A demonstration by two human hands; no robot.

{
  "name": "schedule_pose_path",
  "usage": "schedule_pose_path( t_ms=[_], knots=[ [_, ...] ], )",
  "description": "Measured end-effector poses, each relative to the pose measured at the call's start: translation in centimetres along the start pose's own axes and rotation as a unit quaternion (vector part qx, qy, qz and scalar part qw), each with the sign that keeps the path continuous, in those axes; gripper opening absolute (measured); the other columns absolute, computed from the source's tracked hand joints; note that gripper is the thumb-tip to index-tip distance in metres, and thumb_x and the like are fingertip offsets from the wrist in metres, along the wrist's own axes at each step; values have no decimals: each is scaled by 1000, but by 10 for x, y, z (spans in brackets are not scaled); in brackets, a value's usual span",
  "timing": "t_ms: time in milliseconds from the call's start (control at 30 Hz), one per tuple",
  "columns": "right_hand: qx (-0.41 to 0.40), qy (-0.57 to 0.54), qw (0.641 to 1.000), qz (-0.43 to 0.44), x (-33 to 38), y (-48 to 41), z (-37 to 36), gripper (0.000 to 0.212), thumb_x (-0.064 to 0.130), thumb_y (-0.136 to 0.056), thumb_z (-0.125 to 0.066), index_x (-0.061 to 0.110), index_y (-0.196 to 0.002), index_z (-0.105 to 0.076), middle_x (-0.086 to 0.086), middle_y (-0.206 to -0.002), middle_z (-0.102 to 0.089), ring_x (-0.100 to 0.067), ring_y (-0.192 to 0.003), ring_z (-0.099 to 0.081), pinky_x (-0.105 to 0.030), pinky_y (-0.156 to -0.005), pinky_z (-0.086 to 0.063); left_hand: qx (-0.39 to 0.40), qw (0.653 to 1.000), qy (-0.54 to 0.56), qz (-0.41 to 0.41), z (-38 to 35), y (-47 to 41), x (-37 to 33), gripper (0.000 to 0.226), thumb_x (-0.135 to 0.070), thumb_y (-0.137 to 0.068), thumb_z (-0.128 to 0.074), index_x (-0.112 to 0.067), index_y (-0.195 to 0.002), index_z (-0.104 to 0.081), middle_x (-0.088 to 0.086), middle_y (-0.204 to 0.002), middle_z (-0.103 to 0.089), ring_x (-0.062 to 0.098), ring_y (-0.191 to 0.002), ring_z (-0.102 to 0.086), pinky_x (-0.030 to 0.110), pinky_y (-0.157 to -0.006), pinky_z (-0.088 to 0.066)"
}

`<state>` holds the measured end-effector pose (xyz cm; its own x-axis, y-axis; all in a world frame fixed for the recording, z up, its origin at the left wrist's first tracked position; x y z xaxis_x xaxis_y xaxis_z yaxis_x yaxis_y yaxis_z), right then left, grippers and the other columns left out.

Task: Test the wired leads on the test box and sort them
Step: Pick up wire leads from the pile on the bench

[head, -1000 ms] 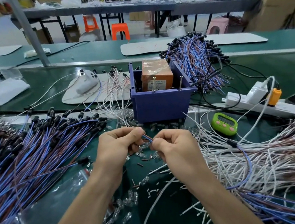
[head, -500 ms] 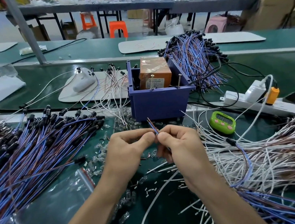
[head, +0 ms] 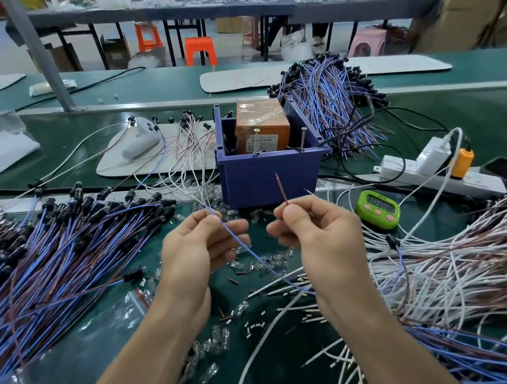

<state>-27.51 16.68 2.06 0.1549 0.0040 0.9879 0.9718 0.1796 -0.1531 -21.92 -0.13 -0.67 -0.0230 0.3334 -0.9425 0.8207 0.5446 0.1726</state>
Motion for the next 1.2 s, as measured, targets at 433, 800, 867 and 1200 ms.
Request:
schedule_pose_path(
  t_ms=[433, 800, 867, 1200],
  knots=[
    [87, 41, 995, 30, 30, -4, 6, 16, 10, -94, -66, 21, -85, -70, -2, -65, -72, -5, -47, -56, -19, -50, -45, 30, 995, -76, -61, -10, 2, -3, 34, -1, -94, -66, -24, -76, -83, 0, -61, -68, 7, -56, -60, 14, -56, -50],
    [-20, 221, 973, 63, 69, -47, 131, 17, 17, -91, -71, 33, -84, -74, 4, -68, -76, -17, -55, -66, -39, -64, -57, -4, 990, -126, -57, -3, -2, 4, 26, -3, -96, -66, -14, -78, -81, -3, -51, -54, 3, -39, -41, 9, -40, -33],
    [-21, 233, 971, 53, 64, -51, 143, 17, 17, -90, -70, 33, -85, -74, 0, -65, -75, -17, -52, -59, -37, -60, -50, -3, 990, -130, -54, -3, -4, 6, 25, -3, -96, -67, -15, -78, -81, -3, -50, -53, 3, -37, -39, 8, -39, -32],
    [15, 501, 863, -65, 20, -40, 141, 22, 33, -88, -74, 27, -67, -72, 8, -55, -70, -12, -48, -65, -33, -58, -58, 25, 983, -170, -72, -3, -8, 11, 27, -8, -95, -70, -27, -80, -83, -5, -51, -57, 2, -43, -43, 7, -44, -33]
  ],
)
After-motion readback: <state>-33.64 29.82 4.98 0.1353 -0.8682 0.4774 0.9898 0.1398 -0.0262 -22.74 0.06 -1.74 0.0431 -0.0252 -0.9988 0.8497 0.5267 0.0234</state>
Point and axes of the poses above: each hand's wrist, its own y-axis away from the middle knuckle, its own z-axis out of the back of the hand, x = y × z, the point moved 6 cm from there along -y, towards the middle knuckle
